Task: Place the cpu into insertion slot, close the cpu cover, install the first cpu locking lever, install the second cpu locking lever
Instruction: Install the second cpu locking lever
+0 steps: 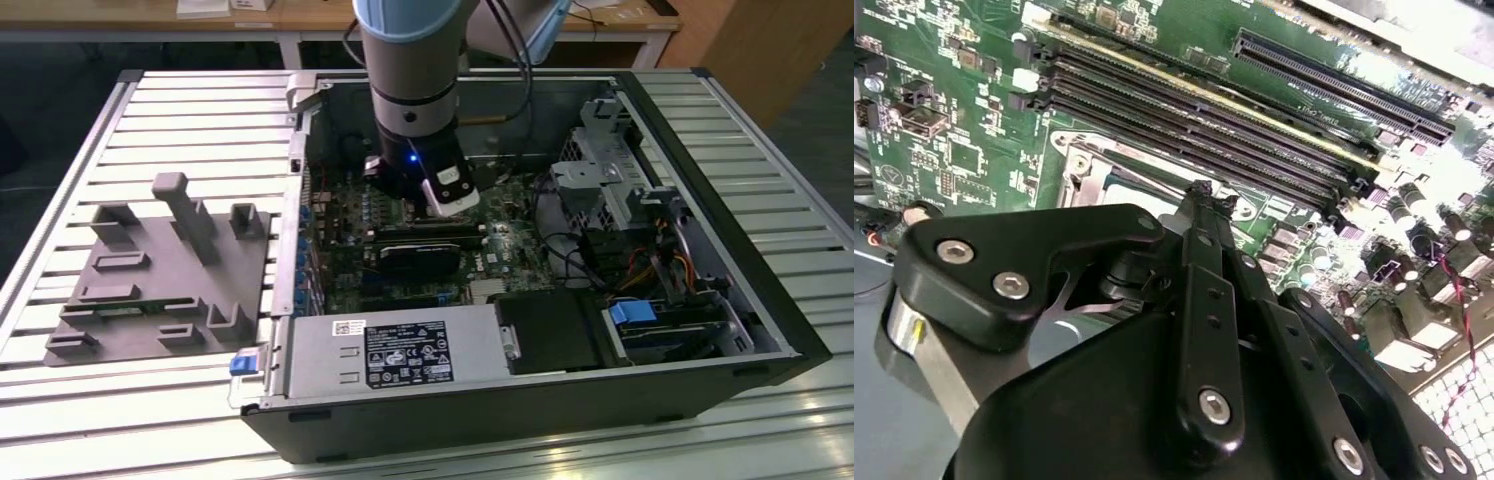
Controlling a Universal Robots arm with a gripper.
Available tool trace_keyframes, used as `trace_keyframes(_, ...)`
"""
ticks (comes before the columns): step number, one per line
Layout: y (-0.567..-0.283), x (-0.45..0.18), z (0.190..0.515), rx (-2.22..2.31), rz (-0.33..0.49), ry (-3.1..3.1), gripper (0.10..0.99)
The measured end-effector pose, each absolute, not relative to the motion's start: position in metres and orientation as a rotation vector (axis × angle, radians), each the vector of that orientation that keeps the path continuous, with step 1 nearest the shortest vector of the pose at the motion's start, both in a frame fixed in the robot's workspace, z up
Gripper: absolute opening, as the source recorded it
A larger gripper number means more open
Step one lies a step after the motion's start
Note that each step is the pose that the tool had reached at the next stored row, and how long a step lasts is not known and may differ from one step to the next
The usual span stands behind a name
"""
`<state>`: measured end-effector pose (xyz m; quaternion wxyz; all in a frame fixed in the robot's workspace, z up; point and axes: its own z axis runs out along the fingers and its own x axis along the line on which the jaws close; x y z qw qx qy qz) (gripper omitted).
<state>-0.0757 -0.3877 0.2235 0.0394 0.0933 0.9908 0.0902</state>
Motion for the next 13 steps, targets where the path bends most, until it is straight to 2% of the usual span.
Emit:
trace_keyframes(8, -0.3973, -0.0785, 0.2191, 0.288, 0.373, 3.033, 0.102)
trace_keyframes(13, -0.3973, -0.0785, 0.219, 0.284, 0.378, 3.033, 0.102)
